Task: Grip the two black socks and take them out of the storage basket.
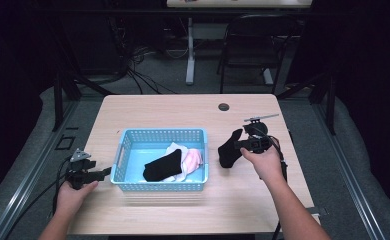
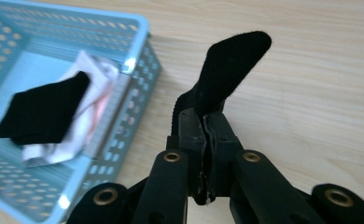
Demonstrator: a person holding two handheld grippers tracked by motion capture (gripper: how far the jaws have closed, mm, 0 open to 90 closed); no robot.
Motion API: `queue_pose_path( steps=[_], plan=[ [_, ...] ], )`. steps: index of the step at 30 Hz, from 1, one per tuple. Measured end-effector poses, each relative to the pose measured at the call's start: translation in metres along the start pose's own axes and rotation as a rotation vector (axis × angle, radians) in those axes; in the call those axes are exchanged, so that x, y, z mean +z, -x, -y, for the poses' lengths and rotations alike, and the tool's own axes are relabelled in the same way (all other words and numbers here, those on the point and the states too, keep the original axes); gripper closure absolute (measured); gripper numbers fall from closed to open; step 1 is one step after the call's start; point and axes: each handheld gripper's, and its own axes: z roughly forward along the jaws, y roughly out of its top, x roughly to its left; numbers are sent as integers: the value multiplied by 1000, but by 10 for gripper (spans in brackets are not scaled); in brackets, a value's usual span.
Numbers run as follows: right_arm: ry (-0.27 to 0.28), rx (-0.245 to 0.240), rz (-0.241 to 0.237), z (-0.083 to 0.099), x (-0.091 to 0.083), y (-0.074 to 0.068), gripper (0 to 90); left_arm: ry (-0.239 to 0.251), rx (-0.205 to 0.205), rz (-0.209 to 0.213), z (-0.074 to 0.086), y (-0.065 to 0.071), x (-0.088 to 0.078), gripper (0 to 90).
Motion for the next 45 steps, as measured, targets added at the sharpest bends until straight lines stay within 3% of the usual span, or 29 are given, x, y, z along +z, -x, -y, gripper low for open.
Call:
queue_pose_path(
  steps=[5,11,14,21,26,30,32,33,34,35,37,38,39,45],
  plan=[
    [-18,40,49,7,5,23,854,-2,-1,-2,0,0,1,265],
    [-36,60,80,10,9,40,832,-4,0,-2,0,0,1,265],
    [-36,71,88,11,11,43,819,-4,0,-2,0,0,1,265],
    [-67,80,126,12,14,50,693,-4,2,-2,0,0,1,265],
    [-46,94,141,8,10,49,603,-2,1,-2,0,0,0,265],
    [-33,73,133,3,6,40,598,-2,0,-2,0,0,1,265],
    [-35,26,117,-1,4,25,595,-2,-1,-1,0,0,0,265],
    [-35,26,117,-1,4,25,595,-3,0,-1,0,0,0,265],
    [-28,12,106,-2,5,19,595,-3,0,-1,0,0,0,265],
    [-32,-28,88,-5,6,4,595,-2,1,-1,0,0,0,265],
    [-28,-38,79,-6,7,-2,595,-1,1,0,0,0,0,265],
    [-27,-74,53,-9,10,-17,597,-1,2,0,0,0,0,265],
    [-27,-74,53,-9,10,-17,597,0,2,0,0,0,0,265],
    [-46,-159,-42,-19,21,-64,602,4,-3,3,0,0,0,265]
  ],
)
